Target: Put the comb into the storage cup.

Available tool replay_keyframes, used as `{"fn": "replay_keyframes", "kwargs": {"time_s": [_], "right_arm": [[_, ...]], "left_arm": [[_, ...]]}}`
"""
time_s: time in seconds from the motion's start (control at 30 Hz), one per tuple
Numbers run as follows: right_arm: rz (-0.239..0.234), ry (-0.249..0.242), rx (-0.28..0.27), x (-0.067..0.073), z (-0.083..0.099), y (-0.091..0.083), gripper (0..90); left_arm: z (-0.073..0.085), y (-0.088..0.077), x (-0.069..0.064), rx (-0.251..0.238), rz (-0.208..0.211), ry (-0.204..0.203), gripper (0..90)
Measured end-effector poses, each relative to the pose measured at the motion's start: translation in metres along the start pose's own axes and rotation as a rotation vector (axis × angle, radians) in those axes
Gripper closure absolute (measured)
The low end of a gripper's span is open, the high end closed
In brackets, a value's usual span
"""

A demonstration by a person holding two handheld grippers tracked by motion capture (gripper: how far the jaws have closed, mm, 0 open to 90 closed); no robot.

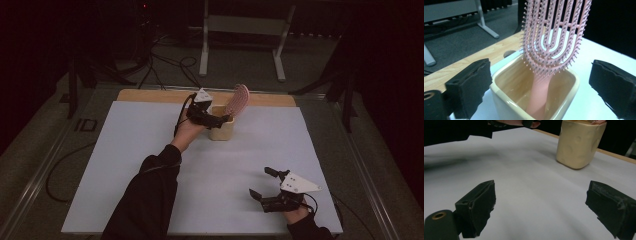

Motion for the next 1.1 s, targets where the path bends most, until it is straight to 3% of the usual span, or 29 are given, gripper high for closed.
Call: {"fn": "replay_keyframes", "kwargs": {"time_s": [0.47,0.53,1.1], "right_arm": [[-0.001,-0.002,0.0,0.0,0.001,0.0,8.7],[0.001,-0.007,0.002,0.0,0.0,0.001,8.7],[0.004,-0.006,0.009,0.0,0.002,0.003,8.7]], "left_arm": [[0.007,-0.006,-0.01,0.072,0.078,-0.025,0.0],[0.008,-0.01,-0.013,0.08,0.089,-0.009,0.0],[0.015,-0.039,-0.021,0.128,0.155,0.004,0.0]]}}
Point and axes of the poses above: each handheld gripper's, and its own axes: y roughly forward along the jaws, z roughly out of its underside, x roughly to its left, the point moved 9 cm from there along y, roughly forward along the jaws, and after that the axes turned 13 degrees about z, right-handed, at the moved point
